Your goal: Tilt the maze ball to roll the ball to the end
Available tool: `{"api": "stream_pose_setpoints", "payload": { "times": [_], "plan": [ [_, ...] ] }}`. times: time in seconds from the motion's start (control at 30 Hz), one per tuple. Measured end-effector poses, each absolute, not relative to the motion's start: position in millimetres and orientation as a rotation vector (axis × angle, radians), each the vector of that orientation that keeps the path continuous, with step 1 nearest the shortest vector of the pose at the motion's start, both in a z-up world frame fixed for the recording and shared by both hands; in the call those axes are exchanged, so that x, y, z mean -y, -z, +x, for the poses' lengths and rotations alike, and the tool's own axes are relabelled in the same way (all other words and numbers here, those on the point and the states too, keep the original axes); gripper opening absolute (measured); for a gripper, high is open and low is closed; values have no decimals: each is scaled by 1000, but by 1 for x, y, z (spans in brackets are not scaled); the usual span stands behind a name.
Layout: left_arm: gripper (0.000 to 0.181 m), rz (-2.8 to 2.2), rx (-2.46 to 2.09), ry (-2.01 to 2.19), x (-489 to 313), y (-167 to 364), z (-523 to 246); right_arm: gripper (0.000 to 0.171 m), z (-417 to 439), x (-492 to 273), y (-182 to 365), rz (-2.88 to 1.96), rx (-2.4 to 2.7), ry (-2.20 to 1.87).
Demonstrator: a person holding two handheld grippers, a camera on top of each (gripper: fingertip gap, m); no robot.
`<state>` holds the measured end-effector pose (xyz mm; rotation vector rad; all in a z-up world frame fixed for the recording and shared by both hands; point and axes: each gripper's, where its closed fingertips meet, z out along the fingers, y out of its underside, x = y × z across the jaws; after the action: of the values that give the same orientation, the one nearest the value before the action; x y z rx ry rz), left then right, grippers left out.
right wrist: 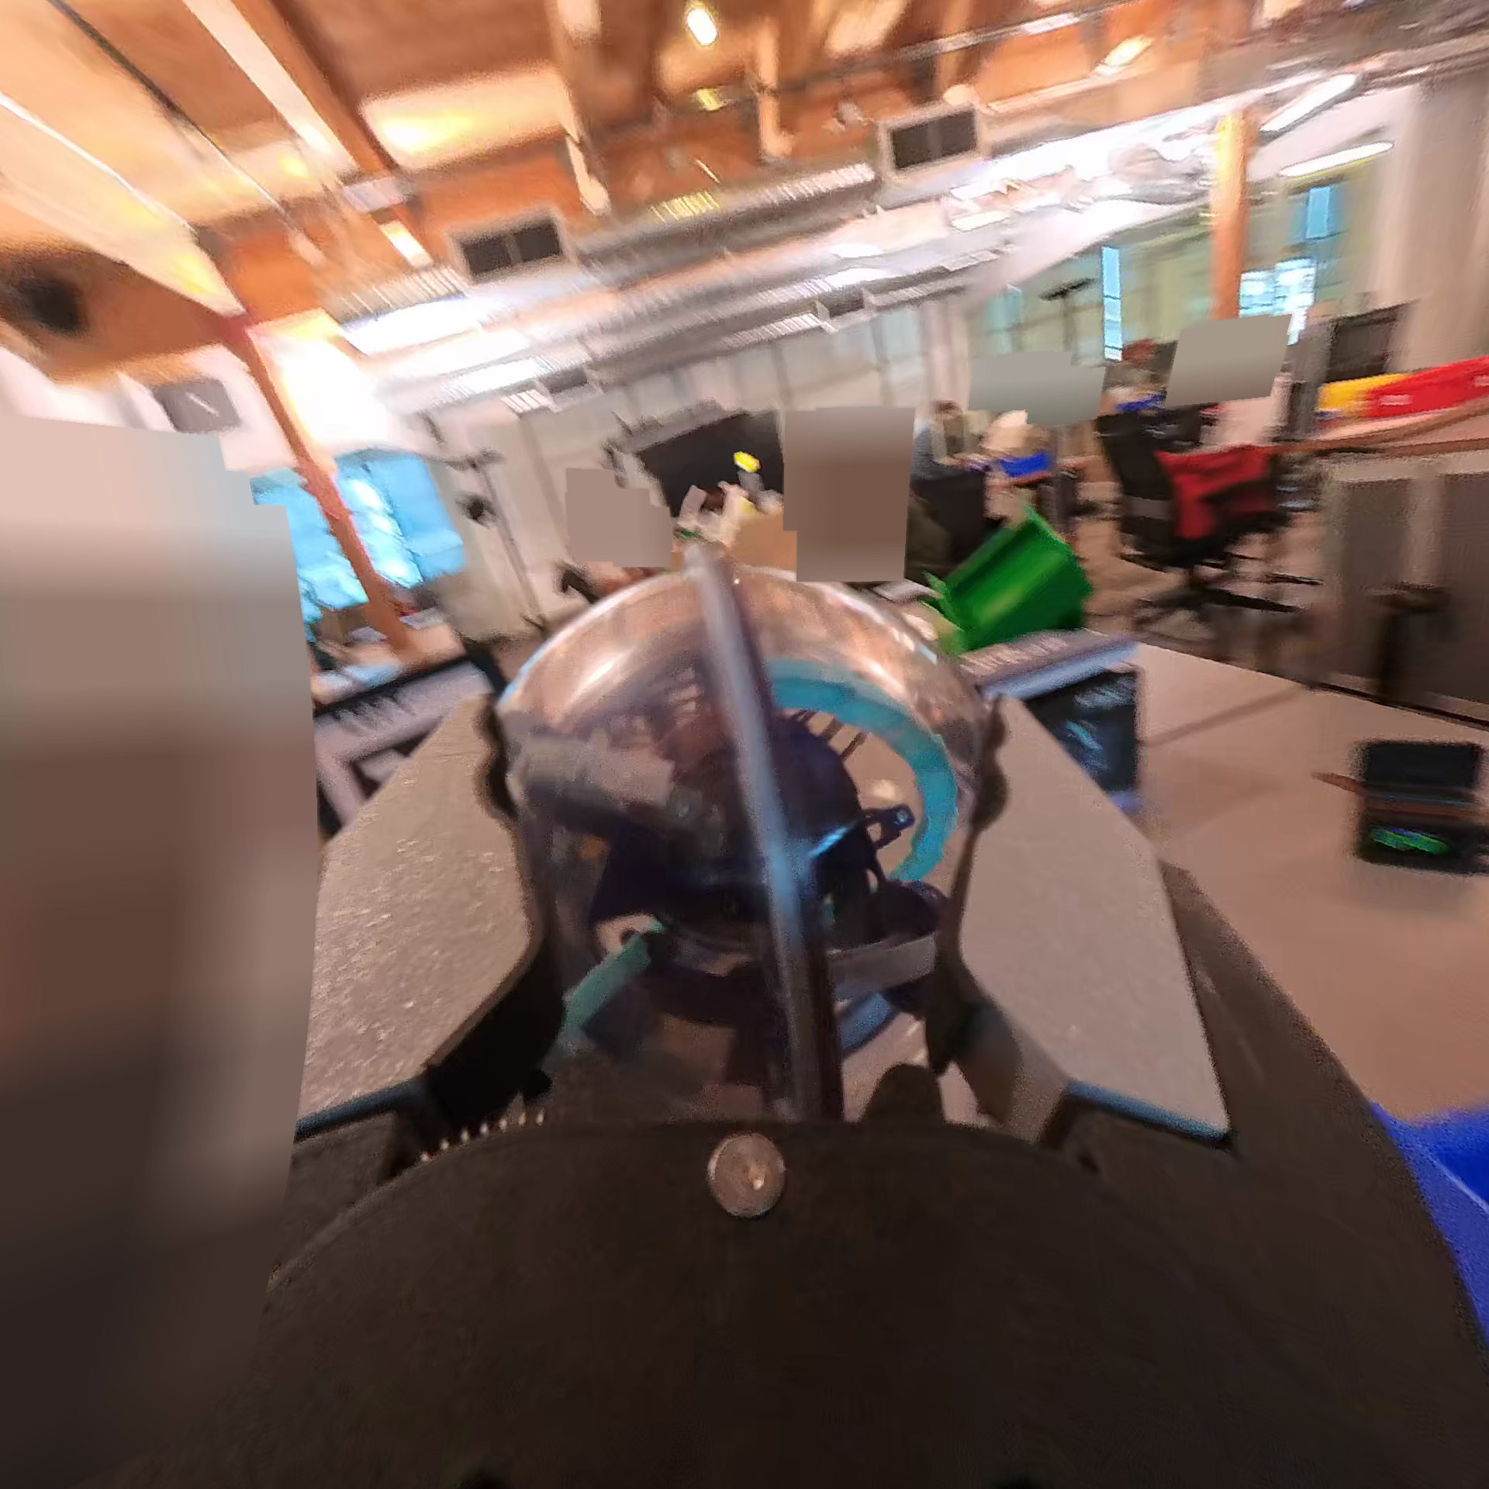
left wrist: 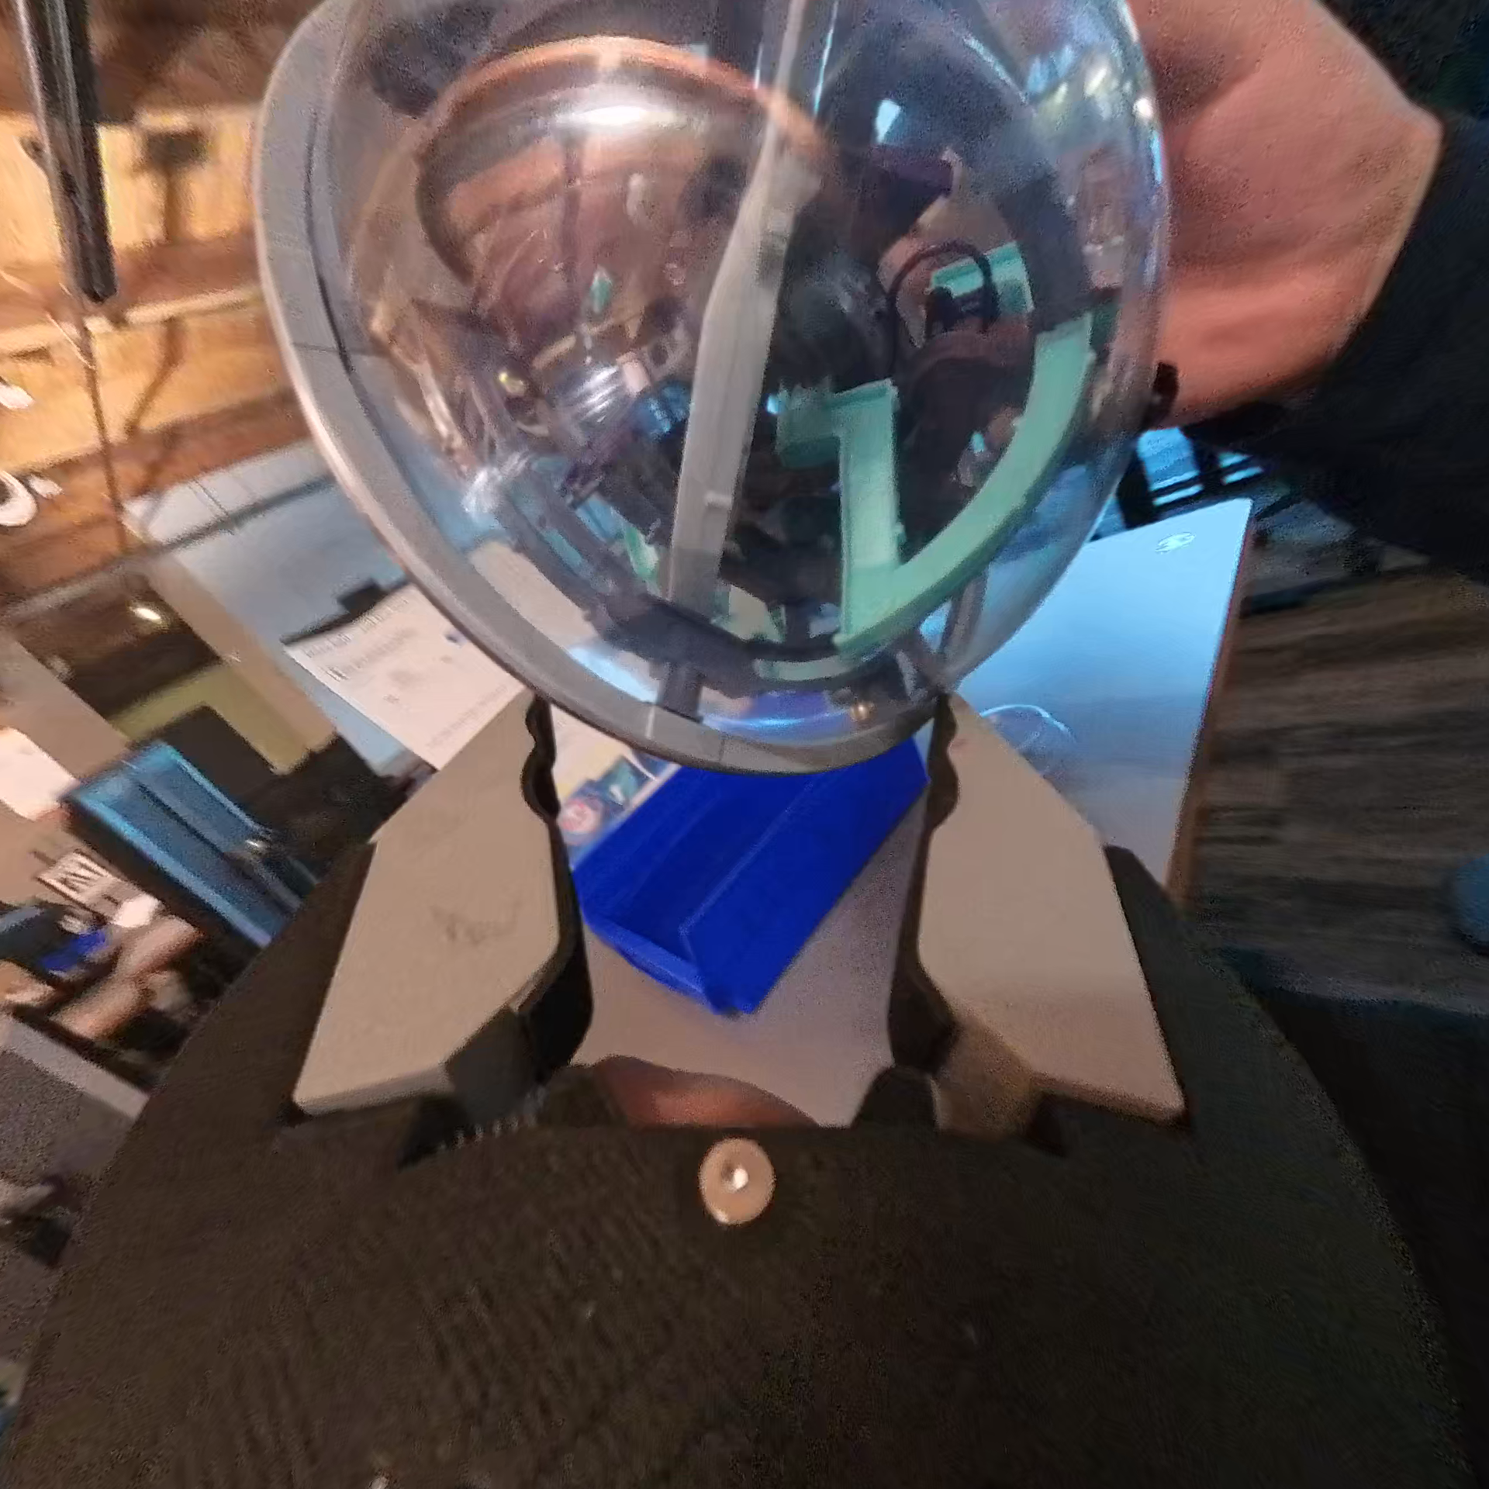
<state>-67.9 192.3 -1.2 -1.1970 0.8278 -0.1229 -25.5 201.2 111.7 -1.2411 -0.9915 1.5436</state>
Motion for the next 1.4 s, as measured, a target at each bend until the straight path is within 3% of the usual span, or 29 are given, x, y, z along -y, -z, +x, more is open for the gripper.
{"api": "stream_pose_setpoints", "payload": {
  "times": [0.4,0.63,0.9,1.1,1.3,1.4],
  "plan": [
    [91,-1505,-810,540,-221,135,-77,150,-55,-245,40,-1194,1091,-1549],
    [91,-1694,-817,575,-244,193,-87,151,-64,-282,106,-1233,1018,-1636],
    [87,-1786,-840,595,-249,225,-85,150,-56,-295,153,-1342,1016,-1753],
    [86,-1850,-889,569,-248,237,-85,150,-52,-296,172,-1398,1049,-1774],
    [86,-1802,-1011,366,-248,243,-86,129,-42,-298,164,-1325,999,-1862],
    [87,-1740,-1068,182,-252,246,-87,131,-40,-288,157,-1224,1066,-1757]
  ]
}}
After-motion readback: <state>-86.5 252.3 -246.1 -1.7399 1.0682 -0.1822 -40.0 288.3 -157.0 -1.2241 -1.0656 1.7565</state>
